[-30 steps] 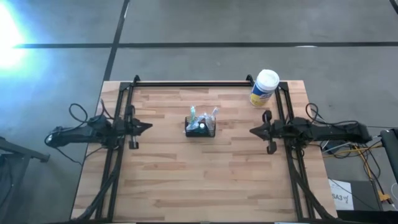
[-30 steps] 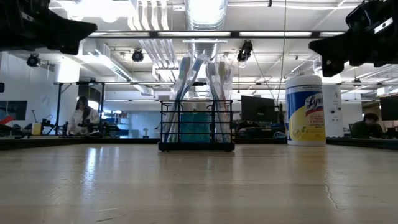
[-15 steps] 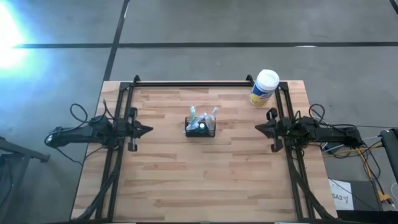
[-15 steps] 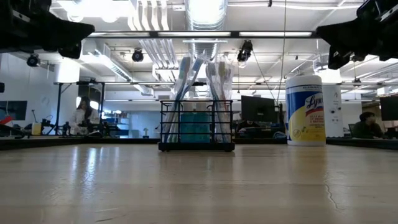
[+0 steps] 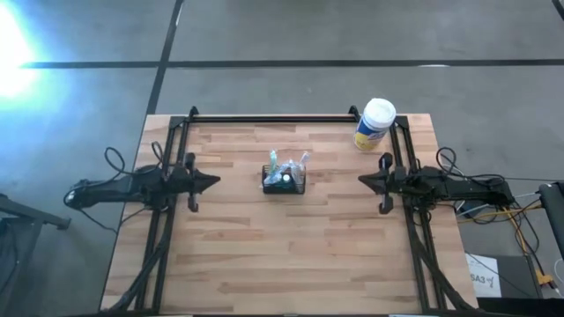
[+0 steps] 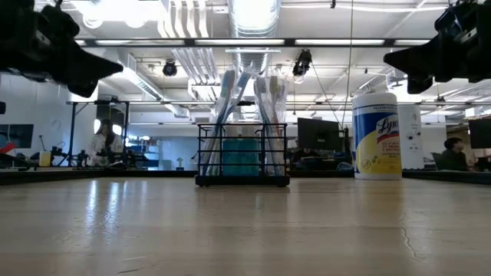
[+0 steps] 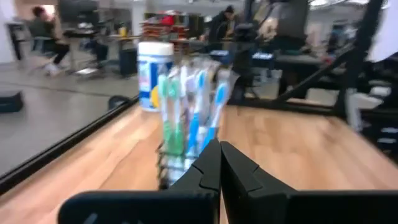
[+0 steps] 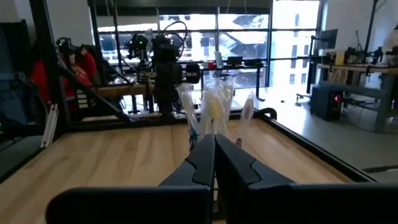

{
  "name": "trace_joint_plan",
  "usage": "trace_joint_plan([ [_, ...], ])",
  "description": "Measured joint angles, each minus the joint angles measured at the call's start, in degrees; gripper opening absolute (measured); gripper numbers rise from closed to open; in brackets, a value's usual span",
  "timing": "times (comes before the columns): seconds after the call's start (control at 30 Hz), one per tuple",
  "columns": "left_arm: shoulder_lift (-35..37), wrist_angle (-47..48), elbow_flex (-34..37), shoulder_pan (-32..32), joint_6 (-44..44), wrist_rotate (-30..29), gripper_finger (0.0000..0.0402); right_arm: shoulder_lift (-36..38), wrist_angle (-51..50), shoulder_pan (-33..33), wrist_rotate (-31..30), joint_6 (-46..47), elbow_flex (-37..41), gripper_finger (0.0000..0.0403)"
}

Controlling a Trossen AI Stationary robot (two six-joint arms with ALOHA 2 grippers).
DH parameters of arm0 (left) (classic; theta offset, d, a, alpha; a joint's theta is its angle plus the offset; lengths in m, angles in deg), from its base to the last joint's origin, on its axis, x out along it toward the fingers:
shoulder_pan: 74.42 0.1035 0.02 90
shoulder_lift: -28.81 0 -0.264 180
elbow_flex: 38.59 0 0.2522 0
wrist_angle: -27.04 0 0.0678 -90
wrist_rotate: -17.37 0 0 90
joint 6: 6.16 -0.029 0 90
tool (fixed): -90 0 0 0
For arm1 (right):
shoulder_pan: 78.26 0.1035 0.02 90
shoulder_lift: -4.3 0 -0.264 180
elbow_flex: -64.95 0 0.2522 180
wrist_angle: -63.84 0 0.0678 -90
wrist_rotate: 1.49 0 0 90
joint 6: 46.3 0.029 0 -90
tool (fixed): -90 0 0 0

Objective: Pick & Place toothbrushing station
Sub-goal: Return to Home Position

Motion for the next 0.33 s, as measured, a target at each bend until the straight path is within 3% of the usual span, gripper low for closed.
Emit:
trace_joint_plan([
  [0.17, 0.00, -3.99, 3.61, 0.01, -2.69, -0.72, 0.0001, -0.02, 0.09, 0.00, 0.65, 0.07, 0.00, 0.0008],
  [0.33, 0.00, -7.34, 4.71, 0.04, -5.26, 0.48, 0.0005, -0.02, 0.00, 0.00, 5.14, 2.98, 0.00, 0.0008],
])
